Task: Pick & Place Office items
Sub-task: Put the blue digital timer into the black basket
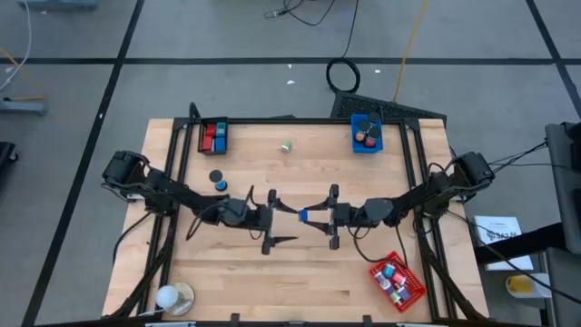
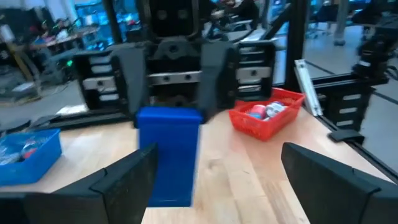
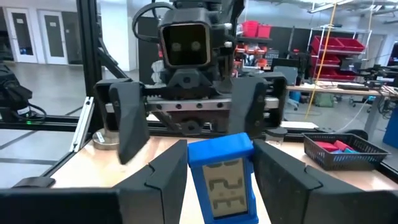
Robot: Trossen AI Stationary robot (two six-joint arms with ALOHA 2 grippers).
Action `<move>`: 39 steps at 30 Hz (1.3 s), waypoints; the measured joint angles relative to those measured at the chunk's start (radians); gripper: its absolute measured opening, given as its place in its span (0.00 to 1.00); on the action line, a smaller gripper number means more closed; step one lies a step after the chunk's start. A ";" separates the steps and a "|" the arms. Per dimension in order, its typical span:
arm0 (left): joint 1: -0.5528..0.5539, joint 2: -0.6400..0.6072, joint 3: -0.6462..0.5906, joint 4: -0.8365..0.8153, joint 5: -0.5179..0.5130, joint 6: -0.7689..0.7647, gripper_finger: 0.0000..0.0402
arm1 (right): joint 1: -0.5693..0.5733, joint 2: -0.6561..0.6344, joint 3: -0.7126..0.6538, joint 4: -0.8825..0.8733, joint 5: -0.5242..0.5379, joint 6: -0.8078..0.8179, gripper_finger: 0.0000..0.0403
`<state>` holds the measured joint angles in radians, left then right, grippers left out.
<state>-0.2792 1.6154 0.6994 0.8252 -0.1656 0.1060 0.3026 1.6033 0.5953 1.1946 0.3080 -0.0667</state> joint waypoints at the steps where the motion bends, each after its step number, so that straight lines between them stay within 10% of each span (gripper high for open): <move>1: 0.000 0.000 0.010 -0.017 -0.013 -0.009 0.86 | 0.001 0.000 0.000 0.004 0.000 -0.001 0.40; 20: 0.023 0.089 0.062 0.036 -0.071 -0.066 0.82 | 0.001 0.000 0.000 0.051 -0.026 -0.013 0.40; 33: 0.019 0.104 0.098 -0.015 -0.148 -0.006 0.40 | 0.013 0.000 0.000 0.059 -0.020 -0.022 0.41; 39: 0.022 -0.017 0.097 -0.256 -0.171 0.014 0.40 | 0.014 0.002 -0.001 0.073 0.057 -0.027 0.44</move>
<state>-0.2575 1.5982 0.7963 0.5691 -0.3364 0.1204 0.3164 1.6054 0.5945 1.2681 0.3650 -0.0942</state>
